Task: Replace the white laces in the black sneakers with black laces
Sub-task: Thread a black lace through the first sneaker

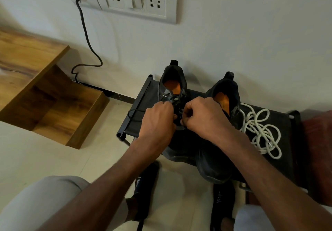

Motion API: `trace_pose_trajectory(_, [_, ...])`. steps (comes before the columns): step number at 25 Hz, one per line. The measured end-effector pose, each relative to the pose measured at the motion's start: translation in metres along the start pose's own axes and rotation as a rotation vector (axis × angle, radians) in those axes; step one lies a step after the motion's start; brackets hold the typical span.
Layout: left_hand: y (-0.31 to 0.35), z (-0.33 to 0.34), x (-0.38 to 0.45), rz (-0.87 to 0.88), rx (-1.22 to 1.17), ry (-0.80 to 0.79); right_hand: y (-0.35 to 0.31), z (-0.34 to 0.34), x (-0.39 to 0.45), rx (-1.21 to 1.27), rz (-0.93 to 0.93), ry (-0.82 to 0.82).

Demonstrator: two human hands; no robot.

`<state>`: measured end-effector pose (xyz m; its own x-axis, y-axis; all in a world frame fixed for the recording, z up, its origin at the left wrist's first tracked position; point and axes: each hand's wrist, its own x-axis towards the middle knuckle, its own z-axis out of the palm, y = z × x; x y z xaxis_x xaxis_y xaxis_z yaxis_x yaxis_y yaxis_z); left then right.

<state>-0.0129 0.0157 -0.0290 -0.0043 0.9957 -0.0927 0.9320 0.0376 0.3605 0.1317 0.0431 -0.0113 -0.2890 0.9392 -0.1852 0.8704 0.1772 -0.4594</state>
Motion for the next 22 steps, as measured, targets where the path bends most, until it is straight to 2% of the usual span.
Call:
trace_pose_trajectory(7, [-0.013,-0.019,0.01,0.011,-0.118,-0.117,0.0,0.005,-0.001,0.0,-0.037,0.035])
trace_pose_trajectory(12, [-0.016,-0.019,0.011,0.006,-0.146,-0.097,-0.004,0.007,-0.002,-0.053,-0.078,0.077])
trace_pose_trajectory(16, [-0.023,-0.023,0.016,-0.089,-0.28,-0.08,-0.002,0.002,-0.002,-0.031,-0.076,0.048])
trace_pose_trajectory(22, [-0.021,-0.015,0.014,-0.087,-0.27,-0.045,0.001,0.004,0.0,-0.059,-0.094,0.036])
